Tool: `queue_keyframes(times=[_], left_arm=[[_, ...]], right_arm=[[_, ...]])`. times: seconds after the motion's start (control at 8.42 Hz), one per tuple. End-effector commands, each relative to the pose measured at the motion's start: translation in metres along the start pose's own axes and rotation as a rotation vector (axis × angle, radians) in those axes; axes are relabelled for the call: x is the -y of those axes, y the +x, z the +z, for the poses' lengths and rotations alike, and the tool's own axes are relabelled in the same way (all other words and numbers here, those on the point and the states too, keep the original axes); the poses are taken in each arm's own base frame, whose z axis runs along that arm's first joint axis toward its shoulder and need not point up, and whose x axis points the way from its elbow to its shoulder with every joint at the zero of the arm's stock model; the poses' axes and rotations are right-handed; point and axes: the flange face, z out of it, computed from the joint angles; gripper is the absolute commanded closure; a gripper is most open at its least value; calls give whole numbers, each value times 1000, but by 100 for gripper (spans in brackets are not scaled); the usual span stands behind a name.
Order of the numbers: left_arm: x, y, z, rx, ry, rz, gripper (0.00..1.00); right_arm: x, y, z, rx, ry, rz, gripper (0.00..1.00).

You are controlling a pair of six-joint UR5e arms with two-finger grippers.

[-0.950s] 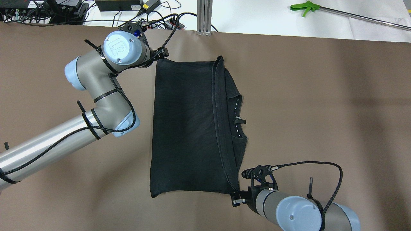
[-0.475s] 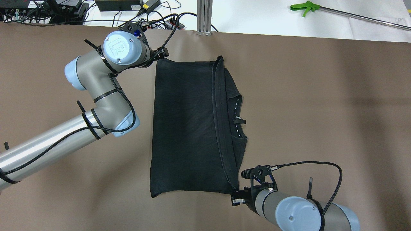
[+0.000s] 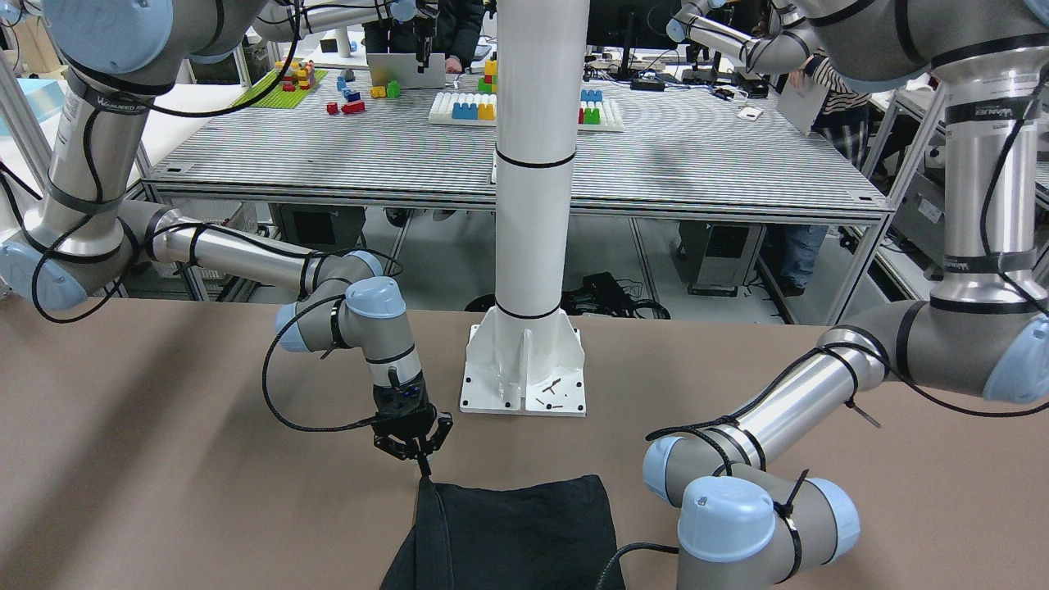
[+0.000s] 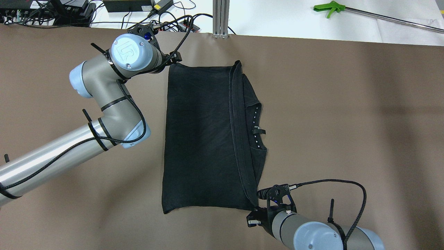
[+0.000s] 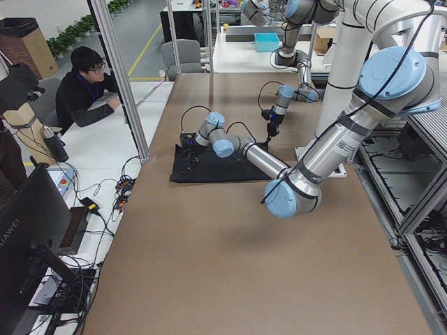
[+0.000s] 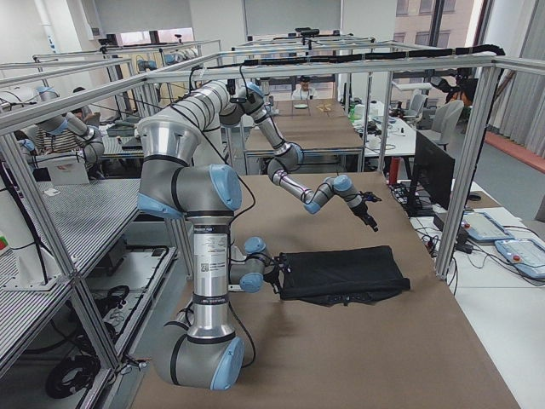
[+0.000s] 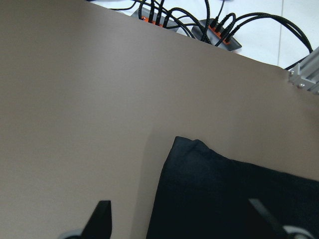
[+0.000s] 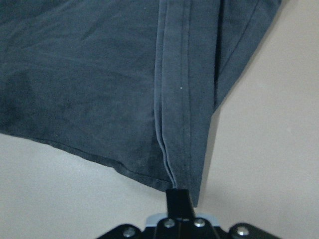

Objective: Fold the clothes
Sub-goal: 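Hold the shirt ends with both grippers, pulling it taut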

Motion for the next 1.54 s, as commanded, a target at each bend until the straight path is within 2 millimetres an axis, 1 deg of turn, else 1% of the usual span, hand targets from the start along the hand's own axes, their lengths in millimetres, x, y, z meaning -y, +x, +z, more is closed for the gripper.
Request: queue_keyframes(times=[0.0,0.24,0.36,0.48,0.59,0.71,0.83,0.95,1.07,1.19,1.31,1.43], left_arm=[[0,-1,0,2,1,-2,6],[1,0,0,1,4,-2,6],[2,0,0,3,5,-2,6],[3,0,-1,5,20,-2,6],[3,0,-1,5,20,-2,6],[3,1,-2,3,21,0,6],[4,0,-2,4,25,4,6],[3,0,-1,8,37,6,6],[3,1,-2,7,39,8,6],[4,1,-1,8,39,24,6],[4,0,-1,10,37,51,6],[5,0,0,12,36,69,6]], right_arm=[[4,4,-1,-3,2,2,100],[19,14,0,-21,25,16,100],[35,25,0,-41,50,32,100],[43,37,7,-69,59,41,100],[46,40,9,-72,59,54,100],[41,52,10,-77,14,74,100],[31,66,11,-90,-11,168,100],[23,69,-11,-56,-43,288,100],[11,76,-37,-29,-108,400,100],[-10,76,-64,-16,-175,605,100],[-35,63,-90,9,-222,660,100],[-51,50,-97,23,-194,642,100]])
